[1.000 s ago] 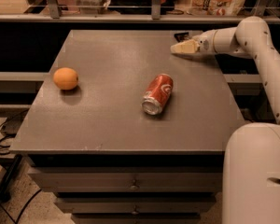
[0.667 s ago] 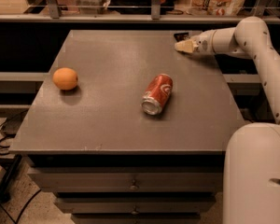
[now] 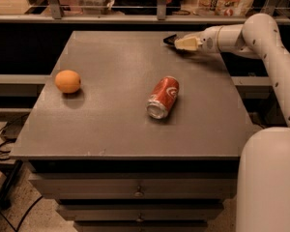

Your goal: Pick rxbar chocolate

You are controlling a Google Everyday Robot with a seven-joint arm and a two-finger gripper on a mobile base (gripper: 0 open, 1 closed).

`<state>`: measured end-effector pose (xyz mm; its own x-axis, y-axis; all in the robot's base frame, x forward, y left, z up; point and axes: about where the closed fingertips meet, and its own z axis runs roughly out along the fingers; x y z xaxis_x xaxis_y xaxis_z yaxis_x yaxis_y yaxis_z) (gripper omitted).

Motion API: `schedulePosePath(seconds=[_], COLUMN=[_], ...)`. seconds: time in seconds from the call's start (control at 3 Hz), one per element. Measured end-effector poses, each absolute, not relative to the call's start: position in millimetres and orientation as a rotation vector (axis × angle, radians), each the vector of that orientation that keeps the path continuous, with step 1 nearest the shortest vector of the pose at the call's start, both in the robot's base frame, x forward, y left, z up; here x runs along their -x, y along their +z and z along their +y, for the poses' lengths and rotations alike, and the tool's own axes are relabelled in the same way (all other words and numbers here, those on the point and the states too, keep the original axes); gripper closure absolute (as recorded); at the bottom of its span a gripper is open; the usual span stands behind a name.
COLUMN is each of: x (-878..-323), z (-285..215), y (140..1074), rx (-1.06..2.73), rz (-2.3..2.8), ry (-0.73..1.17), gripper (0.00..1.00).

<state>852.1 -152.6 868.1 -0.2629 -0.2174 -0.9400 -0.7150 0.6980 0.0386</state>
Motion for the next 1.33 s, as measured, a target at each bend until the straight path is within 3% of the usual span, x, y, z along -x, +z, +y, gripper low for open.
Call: schedulePosePath(seconds=[1.0,1.33], x=[-790.5,-784.7], z=[-64.9,-59.9], y=[992.7,1003.2], rx=[1.011,1.028], rz=[1.533,1.513], ry=[0.443,0.431], gripper=[1.0,1.0])
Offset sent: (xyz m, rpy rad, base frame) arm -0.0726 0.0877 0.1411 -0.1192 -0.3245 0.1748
